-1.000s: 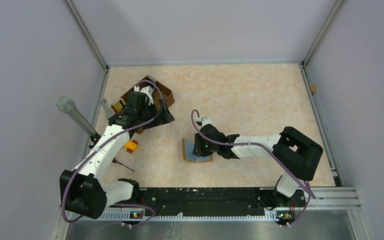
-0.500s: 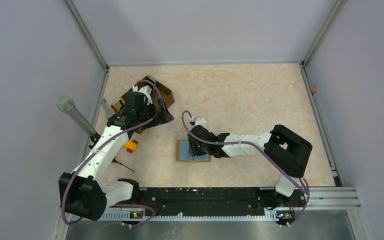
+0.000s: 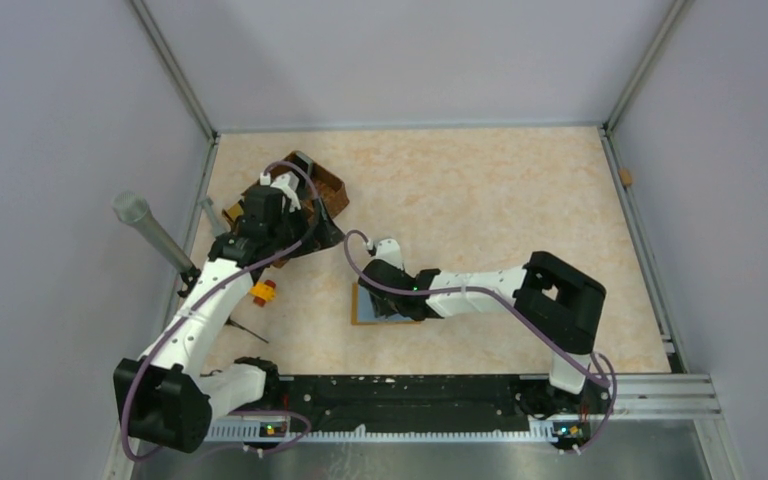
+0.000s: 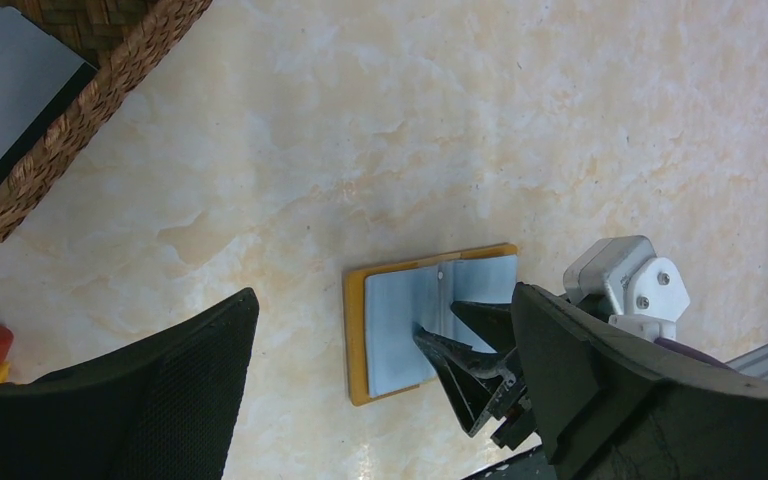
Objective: Put the credit cards into the card holder
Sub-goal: Open the card holder at the center of the board.
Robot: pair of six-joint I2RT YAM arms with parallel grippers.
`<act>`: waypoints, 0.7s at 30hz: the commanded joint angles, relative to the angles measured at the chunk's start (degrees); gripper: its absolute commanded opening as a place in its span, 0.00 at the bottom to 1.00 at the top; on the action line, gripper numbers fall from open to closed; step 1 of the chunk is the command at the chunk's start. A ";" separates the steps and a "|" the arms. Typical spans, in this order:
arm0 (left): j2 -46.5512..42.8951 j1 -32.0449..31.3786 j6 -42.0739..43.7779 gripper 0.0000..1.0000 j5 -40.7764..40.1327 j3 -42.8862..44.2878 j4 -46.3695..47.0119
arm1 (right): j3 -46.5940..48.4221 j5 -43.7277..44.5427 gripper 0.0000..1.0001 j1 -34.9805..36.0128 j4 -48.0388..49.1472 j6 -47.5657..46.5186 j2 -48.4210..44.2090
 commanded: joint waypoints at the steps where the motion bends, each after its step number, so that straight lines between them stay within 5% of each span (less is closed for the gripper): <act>1: -1.80 0.42 -0.01 0.99 1.49 -1.25 2.76 | 0.32 4.20 0.44 1.21 -11.16 -0.42 5.16; 9: -3.20 0.90 0.68 0.99 1.51 -1.72 2.51 | 4.06 6.82 0.48 3.44 -14.49 -0.75 6.38; 21: -3.85 1.56 1.00 0.99 1.12 -0.39 1.67 | 3.62 2.82 0.54 3.42 -8.39 -1.93 -6.56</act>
